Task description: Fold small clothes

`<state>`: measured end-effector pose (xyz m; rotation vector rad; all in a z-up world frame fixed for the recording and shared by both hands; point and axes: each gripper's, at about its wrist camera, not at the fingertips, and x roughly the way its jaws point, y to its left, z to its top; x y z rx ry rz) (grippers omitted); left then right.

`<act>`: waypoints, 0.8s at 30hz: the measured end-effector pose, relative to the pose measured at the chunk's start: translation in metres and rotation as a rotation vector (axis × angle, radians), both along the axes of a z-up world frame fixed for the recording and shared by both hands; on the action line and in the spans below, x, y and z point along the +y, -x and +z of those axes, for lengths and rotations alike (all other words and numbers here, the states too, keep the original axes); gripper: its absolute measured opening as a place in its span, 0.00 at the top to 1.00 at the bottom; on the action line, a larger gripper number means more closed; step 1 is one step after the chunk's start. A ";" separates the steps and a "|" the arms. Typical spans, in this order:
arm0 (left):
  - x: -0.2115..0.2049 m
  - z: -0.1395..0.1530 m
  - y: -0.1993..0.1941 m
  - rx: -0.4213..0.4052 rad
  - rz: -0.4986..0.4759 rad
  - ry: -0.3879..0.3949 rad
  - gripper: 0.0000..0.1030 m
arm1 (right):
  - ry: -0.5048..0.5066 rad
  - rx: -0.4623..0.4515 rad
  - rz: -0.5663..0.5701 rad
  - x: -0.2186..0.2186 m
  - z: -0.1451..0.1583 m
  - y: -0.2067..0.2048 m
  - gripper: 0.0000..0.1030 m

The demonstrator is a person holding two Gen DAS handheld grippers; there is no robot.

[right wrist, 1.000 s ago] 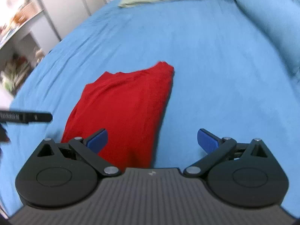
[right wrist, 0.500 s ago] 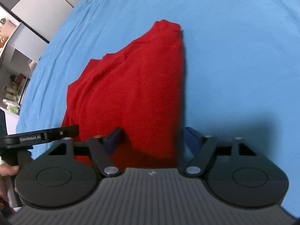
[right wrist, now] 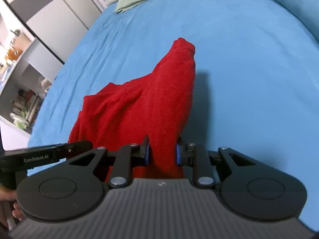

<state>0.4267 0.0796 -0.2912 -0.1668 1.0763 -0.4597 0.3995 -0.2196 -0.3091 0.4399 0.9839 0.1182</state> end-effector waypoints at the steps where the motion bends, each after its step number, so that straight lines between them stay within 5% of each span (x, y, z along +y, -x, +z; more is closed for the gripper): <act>1: -0.005 0.000 0.009 0.013 0.000 0.007 0.81 | -0.005 0.011 -0.009 -0.007 0.003 0.013 0.63; 6: -0.034 -0.031 0.049 0.100 -0.029 0.028 0.80 | -0.009 0.047 -0.041 -0.039 -0.021 0.074 0.62; 9: -0.051 -0.062 0.065 0.080 -0.055 -0.056 0.75 | 0.039 0.067 -0.036 -0.052 -0.060 0.096 0.58; 11: -0.060 -0.076 0.075 0.025 -0.067 -0.157 0.46 | 0.040 0.065 -0.063 -0.059 -0.080 0.104 0.37; 14: -0.057 -0.089 0.079 -0.020 -0.006 -0.210 0.19 | -0.028 0.058 -0.124 -0.069 -0.091 0.109 0.31; 19: -0.055 -0.088 0.073 0.003 0.056 -0.185 0.18 | -0.011 0.058 -0.125 -0.060 -0.083 0.108 0.27; 24: -0.045 -0.034 0.099 -0.099 0.088 -0.219 0.21 | 0.057 -0.023 -0.065 -0.056 -0.029 0.122 0.25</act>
